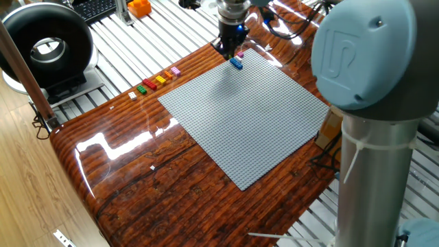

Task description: Build with small Lego blocks

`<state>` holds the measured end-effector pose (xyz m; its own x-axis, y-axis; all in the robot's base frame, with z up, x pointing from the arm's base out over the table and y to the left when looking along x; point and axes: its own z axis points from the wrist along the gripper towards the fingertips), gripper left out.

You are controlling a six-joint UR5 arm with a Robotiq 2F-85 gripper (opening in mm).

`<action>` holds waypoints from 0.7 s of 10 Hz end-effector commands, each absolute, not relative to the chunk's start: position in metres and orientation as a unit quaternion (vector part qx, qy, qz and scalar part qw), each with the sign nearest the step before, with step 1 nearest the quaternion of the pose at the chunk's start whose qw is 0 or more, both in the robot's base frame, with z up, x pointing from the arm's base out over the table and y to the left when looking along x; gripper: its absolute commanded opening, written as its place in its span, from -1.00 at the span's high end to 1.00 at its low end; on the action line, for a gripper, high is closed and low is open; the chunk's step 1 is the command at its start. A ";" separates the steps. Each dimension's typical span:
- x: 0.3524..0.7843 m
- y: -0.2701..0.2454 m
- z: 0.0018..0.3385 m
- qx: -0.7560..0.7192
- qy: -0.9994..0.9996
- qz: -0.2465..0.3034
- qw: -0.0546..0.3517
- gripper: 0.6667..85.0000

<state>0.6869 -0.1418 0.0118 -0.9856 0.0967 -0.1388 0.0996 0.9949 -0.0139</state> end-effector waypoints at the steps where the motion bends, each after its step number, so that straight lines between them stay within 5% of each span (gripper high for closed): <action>1: 0.689 -0.141 0.011 0.052 0.996 -0.003 0.073 0.99; 7: 0.691 -0.144 0.008 0.045 0.996 0.004 0.077 0.99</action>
